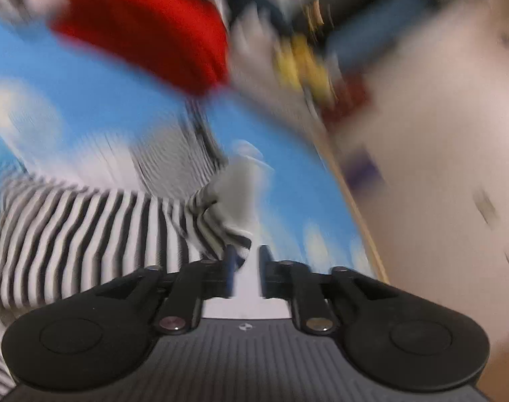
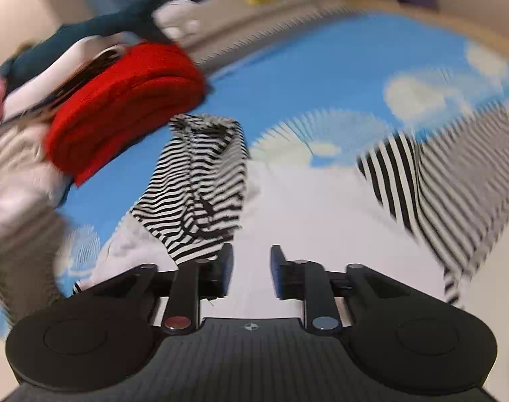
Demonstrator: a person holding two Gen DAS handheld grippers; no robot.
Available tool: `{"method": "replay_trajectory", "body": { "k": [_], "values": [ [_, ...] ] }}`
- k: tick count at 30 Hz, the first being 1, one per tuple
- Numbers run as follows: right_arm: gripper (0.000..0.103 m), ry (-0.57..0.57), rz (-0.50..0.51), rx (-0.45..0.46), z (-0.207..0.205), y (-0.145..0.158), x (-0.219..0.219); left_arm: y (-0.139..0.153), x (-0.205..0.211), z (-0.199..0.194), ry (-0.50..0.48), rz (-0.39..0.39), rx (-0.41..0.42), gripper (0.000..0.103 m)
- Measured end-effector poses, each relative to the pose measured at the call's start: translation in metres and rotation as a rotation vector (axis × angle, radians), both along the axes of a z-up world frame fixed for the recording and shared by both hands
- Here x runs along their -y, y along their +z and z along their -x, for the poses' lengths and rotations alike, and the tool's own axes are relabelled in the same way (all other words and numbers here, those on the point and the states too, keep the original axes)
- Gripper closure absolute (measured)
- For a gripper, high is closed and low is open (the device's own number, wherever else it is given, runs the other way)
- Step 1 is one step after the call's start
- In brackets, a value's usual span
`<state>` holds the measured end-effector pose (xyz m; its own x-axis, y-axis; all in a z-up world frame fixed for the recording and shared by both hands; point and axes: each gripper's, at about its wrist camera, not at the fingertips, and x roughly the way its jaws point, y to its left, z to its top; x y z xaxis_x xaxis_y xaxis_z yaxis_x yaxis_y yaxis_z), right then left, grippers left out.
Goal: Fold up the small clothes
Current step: 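Carry the held sleeve across the white front panel with the left gripper, then release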
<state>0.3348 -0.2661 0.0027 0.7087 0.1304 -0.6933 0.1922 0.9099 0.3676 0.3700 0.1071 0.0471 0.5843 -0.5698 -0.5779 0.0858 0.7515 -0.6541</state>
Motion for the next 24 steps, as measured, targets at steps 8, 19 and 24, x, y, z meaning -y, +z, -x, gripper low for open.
{"method": "replay_trajectory", "body": {
  "k": [8,19,24],
  "values": [
    [0.062,-0.264,-0.299,-0.254,-0.005,-0.065,0.038,-0.042,-0.052,-0.020,0.278,-0.313,-0.234,0.081],
    [0.076,-0.316,-0.375,-0.283,-0.036,-0.105,0.026,-0.025,-0.071,-0.018,0.320,-0.340,-0.186,0.081],
    [0.101,-0.218,-0.314,-0.075,-0.032,-0.073,0.011,-0.033,-0.074,-0.020,0.310,-0.396,-0.173,0.081]
  ]
}}
